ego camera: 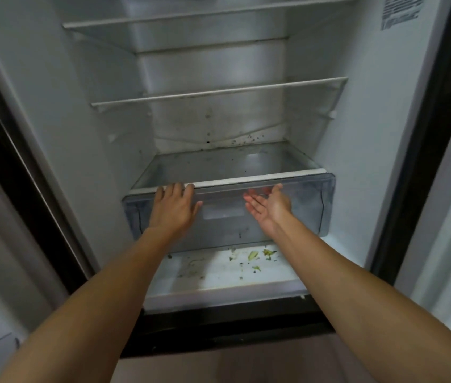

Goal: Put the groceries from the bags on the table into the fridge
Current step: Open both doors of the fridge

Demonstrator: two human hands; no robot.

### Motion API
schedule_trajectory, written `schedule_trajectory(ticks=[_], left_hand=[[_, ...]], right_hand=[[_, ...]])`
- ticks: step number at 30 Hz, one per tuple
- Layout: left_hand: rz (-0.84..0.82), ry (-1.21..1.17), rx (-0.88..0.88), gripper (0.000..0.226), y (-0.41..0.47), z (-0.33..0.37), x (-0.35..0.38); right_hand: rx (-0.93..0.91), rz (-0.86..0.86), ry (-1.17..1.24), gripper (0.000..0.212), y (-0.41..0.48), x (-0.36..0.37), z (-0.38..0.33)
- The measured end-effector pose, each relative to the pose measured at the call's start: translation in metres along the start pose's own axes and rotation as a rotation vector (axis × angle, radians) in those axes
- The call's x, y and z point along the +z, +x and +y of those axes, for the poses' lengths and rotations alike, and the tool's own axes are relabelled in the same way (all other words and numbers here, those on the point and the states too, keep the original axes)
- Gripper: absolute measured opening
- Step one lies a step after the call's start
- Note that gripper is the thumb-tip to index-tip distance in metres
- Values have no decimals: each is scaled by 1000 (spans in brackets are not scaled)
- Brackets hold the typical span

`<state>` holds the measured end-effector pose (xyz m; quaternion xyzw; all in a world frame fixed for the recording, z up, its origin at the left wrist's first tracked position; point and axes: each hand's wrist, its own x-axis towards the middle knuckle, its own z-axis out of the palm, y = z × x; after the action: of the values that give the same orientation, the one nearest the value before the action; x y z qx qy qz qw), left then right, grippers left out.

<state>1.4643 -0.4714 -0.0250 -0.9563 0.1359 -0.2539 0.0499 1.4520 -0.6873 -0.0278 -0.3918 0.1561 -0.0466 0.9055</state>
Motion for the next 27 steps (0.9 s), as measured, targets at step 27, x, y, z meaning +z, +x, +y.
schedule_trajectory(ticks=[27], left_hand=[[105,-117,99,49,-140,10,-78]], right_hand=[[-65,58,-323,35,-166,-47,3]])
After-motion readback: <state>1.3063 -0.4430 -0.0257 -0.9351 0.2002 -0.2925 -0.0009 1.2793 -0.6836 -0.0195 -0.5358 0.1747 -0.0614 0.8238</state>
